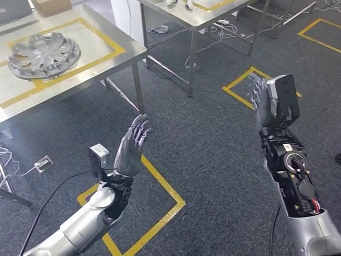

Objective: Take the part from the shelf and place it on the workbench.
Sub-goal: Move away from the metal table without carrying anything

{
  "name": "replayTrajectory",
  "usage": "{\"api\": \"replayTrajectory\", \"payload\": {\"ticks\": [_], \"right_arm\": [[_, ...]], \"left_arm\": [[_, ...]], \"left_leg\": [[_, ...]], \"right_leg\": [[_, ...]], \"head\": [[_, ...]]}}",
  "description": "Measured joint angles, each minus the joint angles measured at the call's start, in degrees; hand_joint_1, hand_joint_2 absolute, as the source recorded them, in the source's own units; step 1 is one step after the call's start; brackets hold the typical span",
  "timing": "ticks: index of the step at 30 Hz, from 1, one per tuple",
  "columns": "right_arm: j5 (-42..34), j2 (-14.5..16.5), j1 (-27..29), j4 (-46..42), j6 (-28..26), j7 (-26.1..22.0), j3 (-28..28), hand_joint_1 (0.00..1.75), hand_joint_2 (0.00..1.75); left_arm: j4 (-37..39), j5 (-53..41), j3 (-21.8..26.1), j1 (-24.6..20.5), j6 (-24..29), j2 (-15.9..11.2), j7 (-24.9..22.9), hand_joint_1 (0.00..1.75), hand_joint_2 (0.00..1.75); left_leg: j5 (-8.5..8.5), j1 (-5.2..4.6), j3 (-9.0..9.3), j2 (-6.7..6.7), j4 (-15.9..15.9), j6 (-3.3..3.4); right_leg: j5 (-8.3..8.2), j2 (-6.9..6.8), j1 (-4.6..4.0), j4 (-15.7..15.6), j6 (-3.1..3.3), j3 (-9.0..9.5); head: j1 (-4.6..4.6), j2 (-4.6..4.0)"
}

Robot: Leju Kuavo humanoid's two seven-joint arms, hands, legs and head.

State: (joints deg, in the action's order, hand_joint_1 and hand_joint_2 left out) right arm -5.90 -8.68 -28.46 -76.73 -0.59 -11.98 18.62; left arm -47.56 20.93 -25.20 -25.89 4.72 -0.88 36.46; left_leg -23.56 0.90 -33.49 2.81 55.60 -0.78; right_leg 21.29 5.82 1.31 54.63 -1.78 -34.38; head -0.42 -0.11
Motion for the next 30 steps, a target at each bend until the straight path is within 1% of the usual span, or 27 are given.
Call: {"api": "replayTrajectory", "payload": {"ticks": [1,2,3,4,5,6,7,8,9,10,12,13,14,15,16,17,18,20,21,22,23,24,25,26,28,29,30], "right_arm": [[0.00,-0.01,0.01,0.02,0.00,-0.01,-0.03,0.00,0.00],[0.00,-0.02,0.03,0.04,0.00,-0.01,-0.07,0.00,0.00],[0.00,-0.02,0.01,0.07,0.03,-0.02,-0.07,0.00,0.00],[0.00,-0.03,-0.03,0.09,0.04,-0.02,-0.05,0.00,0.00],[0.00,-0.03,-0.05,0.13,0.04,-0.02,-0.03,0.00,0.00],[0.00,-0.03,-0.06,0.19,0.04,0.00,-0.01,0.00,0.00],[0.00,-0.04,-0.01,0.28,0.02,0.00,-0.03,0.00,0.00],[0.00,-0.04,0.07,0.39,0.00,0.00,-0.04,0.00,0.00],[0.00,-0.04,0.12,0.47,0.00,0.00,-0.04,0.00,0.00],[0.00,-0.04,0.13,0.52,0.00,0.00,-0.04,0.00,0.00],[0.00,-0.03,0.01,0.54,0.01,-0.03,-0.04,0.00,0.00],[0.00,-0.02,-0.09,0.54,0.04,-0.05,-0.04,0.00,0.00],[0.00,-0.02,-0.16,0.55,0.07,-0.09,-0.03,0.00,0.00],[0.00,-0.02,-0.21,0.55,0.09,-0.14,-0.04,0.00,0.00],[0.00,-0.02,-0.22,0.56,0.11,-0.18,-0.05,0.00,0.00],[0.00,-0.02,-0.20,0.55,0.11,-0.23,-0.07,0.00,0.00],[0.00,-0.02,-0.23,0.55,0.12,-0.30,-0.08,0.00,0.00],[0.00,-0.01,-0.29,0.54,0.21,-0.44,-0.01,0.00,0.00],[0.00,0.00,-0.29,0.57,0.26,-0.49,0.02,0.00,0.00],[0.00,0.01,-0.23,0.64,0.31,-0.50,0.04,0.00,0.00],[0.00,0.01,-0.15,0.72,0.32,-0.50,0.05,0.00,0.00],[0.00,0.01,-0.09,0.80,0.34,-0.50,0.08,0.00,0.00],[0.00,0.01,-0.06,0.85,0.34,-0.51,0.10,0.00,0.00],[0.00,0.01,-0.03,0.87,0.35,-0.52,0.14,0.00,0.00],[0.00,0.02,-0.03,0.87,0.36,-0.53,0.18,0.00,0.00],[0.00,0.02,-0.03,0.87,0.36,-0.53,0.19,0.00,0.00],[0.00,0.03,-0.01,0.87,0.37,-0.52,0.20,0.00,0.00]], "left_arm": [[0.00,0.01,0.00,-0.02,0.00,0.05,0.02,0.00,0.00],[0.00,0.01,0.00,-0.10,0.00,0.13,0.03,0.00,0.00],[0.00,0.00,0.00,-0.21,-0.01,0.25,0.07,0.00,0.00],[0.00,0.00,0.00,-0.32,-0.02,0.39,0.09,0.00,0.00],[0.00,0.00,0.00,-0.36,-0.03,0.46,0.11,0.00,0.00],[0.00,0.00,0.00,-0.33,-0.04,0.49,0.14,0.00,0.00],[0.00,0.01,0.00,-0.24,-0.04,0.49,0.13,0.00,0.00],[0.00,0.01,0.00,-0.15,-0.04,0.46,0.13,0.00,0.00],[0.00,0.01,0.00,-0.10,-0.04,0.45,0.13,0.00,0.00],[0.00,0.01,0.00,-0.11,-0.04,0.46,0.13,0.00,0.00],[0.00,0.01,0.00,-0.19,-0.04,0.49,0.14,0.00,0.00],[0.00,0.01,0.00,-0.21,-0.04,0.46,0.15,0.00,0.00],[0.00,0.00,0.00,-0.23,-0.05,0.44,0.17,0.00,0.00],[0.00,0.00,0.00,-0.25,-0.06,0.42,0.20,0.00,0.00],[0.00,0.00,0.00,-0.28,-0.07,0.40,0.22,0.00,0.00],[-0.01,0.00,0.00,-0.32,-0.08,0.38,0.24,0.00,0.00],[-0.01,-0.01,0.00,-0.37,-0.08,0.37,0.27,0.00,0.00],[-0.02,-0.03,0.00,-0.37,-0.09,0.33,0.32,0.00,0.00],[-0.02,-0.03,0.00,-0.26,-0.09,0.29,0.34,0.00,0.00],[-0.01,-0.03,0.00,-0.06,-0.09,0.22,0.34,0.00,0.00],[-0.01,-0.03,0.00,0.15,-0.09,0.14,0.34,0.00,0.00],[0.00,-0.04,0.00,0.31,-0.08,0.06,0.34,0.00,0.00],[-0.01,-0.06,0.00,0.39,-0.08,0.02,0.34,0.00,0.00],[-0.01,-0.08,0.00,0.39,-0.08,0.01,0.33,0.00,0.00],[-0.03,-0.12,0.00,0.30,-0.07,-0.04,0.29,0.00,0.00],[-0.04,-0.13,0.00,0.30,-0.07,-0.08,0.26,0.00,0.00],[-0.05,-0.13,0.00,0.30,-0.06,-0.12,0.23,0.00,0.00]], "left_leg": [[0.09,-0.04,0.07,-0.55,-0.07,0.36],[0.19,-0.06,0.21,-1.12,-0.23,0.73],[0.31,-0.04,0.35,-1.67,-0.40,1.11],[0.41,0.02,0.45,-2.23,-0.58,1.43],[0.42,-0.04,0.50,-2.73,-0.63,1.64],[0.38,-0.14,0.48,-3.22,-0.63,1.80],[0.34,-0.22,0.48,-3.76,-0.63,1.90],[0.29,-0.28,0.48,-4.28,-0.62,1.92],[0.22,-0.32,0.52,-4.82,-0.60,1.90],[0.11,-0.34,0.63,-5.34,-0.58,1.84],[-0.20,-0.53,0.95,-6.31,-0.51,1.49],[-0.35,-0.70,1.05,-6.73,-0.49,1.26],[-0.46,-0.88,1.14,-7.15,-0.48,1.01],[-0.53,-1.03,1.19,-7.66,-0.51,0.77],[-0.60,-1.08,1.27,-8.23,-0.57,0.55],[-0.87,-1.00,1.33,-8.35,-0.43,0.26],[-1.55,-0.90,1.07,-7.75,0.35,-0.02],[-4.55,-0.65,-1.40,-5.14,5.71,-0.46],[-6.37,-0.61,-3.50,-3.99,9.82,-0.55],[-7.76,-0.59,-5.64,-3.42,13.76,-0.62],[-8.19,-0.57,-7.13,-3.20,16.21,-0.65],[-7.50,-0.56,-7.63,-3.12,16.53,-0.63],[-5.78,-0.53,-6.96,-3.02,14.50,-0.53],[-3.47,-0.51,-5.32,-2.57,10.65,-0.34],[-0.10,-0.42,-1.77,-0.75,2.74,0.10],[0.57,-0.41,-0.77,-0.14,0.53,0.25],[0.60,-0.47,-0.38,0.02,-0.31,0.41]], "right_leg": [[-0.10,0.47,0.16,-0.14,-0.39,-0.10],[0.08,0.14,0.22,0.10,-0.69,-0.24],[0.81,-0.85,0.18,1.20,-0.96,-0.74],[2.17,-2.22,0.10,3.54,-1.14,-1.74],[4.11,-3.83,0.03,7.25,-1.27,-3.31],[6.12,-4.80,0.00,11.56,-1.42,-5.26],[7.56,-5.20,0.02,15.30,-1.50,-6.96],[8.04,-5.38,0.02,17.39,-1.53,-7.92],[7.31,-5.49,0.01,16.99,-1.49,-7.64],[5.66,-5.74,-0.03,14.31,-1.37,-6.22],[2.07,-7.64,-0.44,5.94,-0.92,-1.84],[1.14,-8.59,-0.72,2.86,-0.55,-0.31],[0.83,-9.24,-1.01,1.11,-0.21,0.47],[0.98,-9.24,-1.26,0.58,0.12,0.55],[0.89,-8.60,-1.21,0.50,0.47,0.43],[0.77,-8.00,-1.12,0.32,0.76,0.47],[0.61,-7.43,-0.99,0.11,1.12,0.55],[0.31,-6.36,-0.76,-0.25,1.71,0.70],[0.25,-5.81,-0.75,-0.28,1.89,0.61],[0.23,-5.18,-0.77,-0.27,1.98,0.52],[0.22,-4.52,-0.78,-0.26,2.02,0.47],[0.21,-3.81,-0.79,-0.23,2.04,0.45],[0.21,-3.08,-0.78,-0.18,2.03,0.48],[0.23,-2.40,-0.77,-0.10,1.99,0.52],[0.30,-1.13,-0.86,0.15,1.71,0.38],[0.30,-0.61,-0.83,0.23,1.45,0.23],[0.25,-0.09,-0.78,0.23,1.11,0.06]], "head": [[0.13,0.00],[0.16,0.01],[0.37,0.00],[0.71,-0.01],[1.10,-0.01],[1.55,-0.01],[1.86,0.00],[2.09,0.00],[2.37,0.00],[2.61,0.00],[3.11,0.00],[3.33,0.00],[3.40,-0.01],[3.38,0.00],[3.22,0.00],[3.00,0.00],[2.80,0.01],[2.12,-0.01],[1.75,-0.01],[1.44,-0.01],[1.18,-0.01],[0.97,0.00],[0.74,-0.01],[0.44,0.00],[0.09,0.00],[0.09,0.00],[0.13,0.00]]}}
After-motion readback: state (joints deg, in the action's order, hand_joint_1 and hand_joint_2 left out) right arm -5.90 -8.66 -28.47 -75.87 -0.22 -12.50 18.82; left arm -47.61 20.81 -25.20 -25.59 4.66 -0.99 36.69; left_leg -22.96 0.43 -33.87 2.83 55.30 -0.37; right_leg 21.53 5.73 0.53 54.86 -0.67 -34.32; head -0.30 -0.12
